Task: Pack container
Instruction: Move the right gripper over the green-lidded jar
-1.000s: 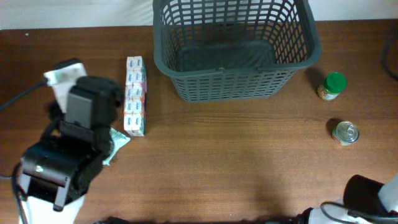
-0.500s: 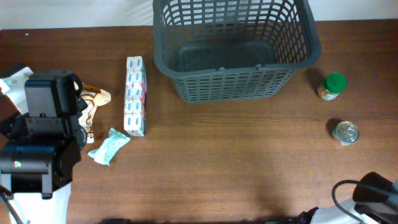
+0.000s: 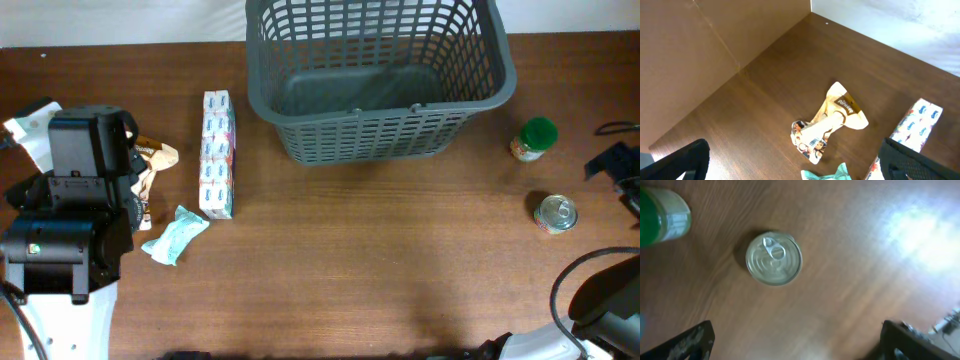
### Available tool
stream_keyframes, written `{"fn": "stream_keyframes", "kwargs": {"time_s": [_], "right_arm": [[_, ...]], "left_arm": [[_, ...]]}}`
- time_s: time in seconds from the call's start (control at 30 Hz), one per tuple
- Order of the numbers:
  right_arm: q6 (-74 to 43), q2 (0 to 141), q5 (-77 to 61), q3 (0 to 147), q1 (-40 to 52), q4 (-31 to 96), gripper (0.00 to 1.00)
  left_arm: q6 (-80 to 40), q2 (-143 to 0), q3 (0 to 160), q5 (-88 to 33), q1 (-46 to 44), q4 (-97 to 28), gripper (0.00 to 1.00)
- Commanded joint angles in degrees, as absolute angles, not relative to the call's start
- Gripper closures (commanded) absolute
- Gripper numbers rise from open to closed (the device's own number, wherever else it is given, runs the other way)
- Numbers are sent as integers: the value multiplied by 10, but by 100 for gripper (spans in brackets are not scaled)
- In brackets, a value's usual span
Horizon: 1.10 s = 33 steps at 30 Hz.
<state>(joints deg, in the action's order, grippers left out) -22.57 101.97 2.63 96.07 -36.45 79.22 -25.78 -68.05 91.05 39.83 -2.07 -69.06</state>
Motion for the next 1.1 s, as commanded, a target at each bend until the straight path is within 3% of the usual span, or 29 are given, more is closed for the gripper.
{"fn": "stream_keyframes", "kwargs": {"time_s": [0.0, 0.17, 0.67, 1.07], "right_arm": [[-205, 1016, 4, 930, -366, 768, 1], [-143, 1016, -43, 929, -342, 722, 1], [-167, 1057, -41, 941, -291, 607, 1], [-137, 1248, -28, 1235, -264, 757, 1]], "left_arm": [[-261, -682, 919, 396, -17, -691, 0], [-261, -682, 919, 359, -17, -691, 0], [-261, -682, 919, 352, -17, -729, 0], [-261, -682, 919, 352, -17, -730, 0]]}}
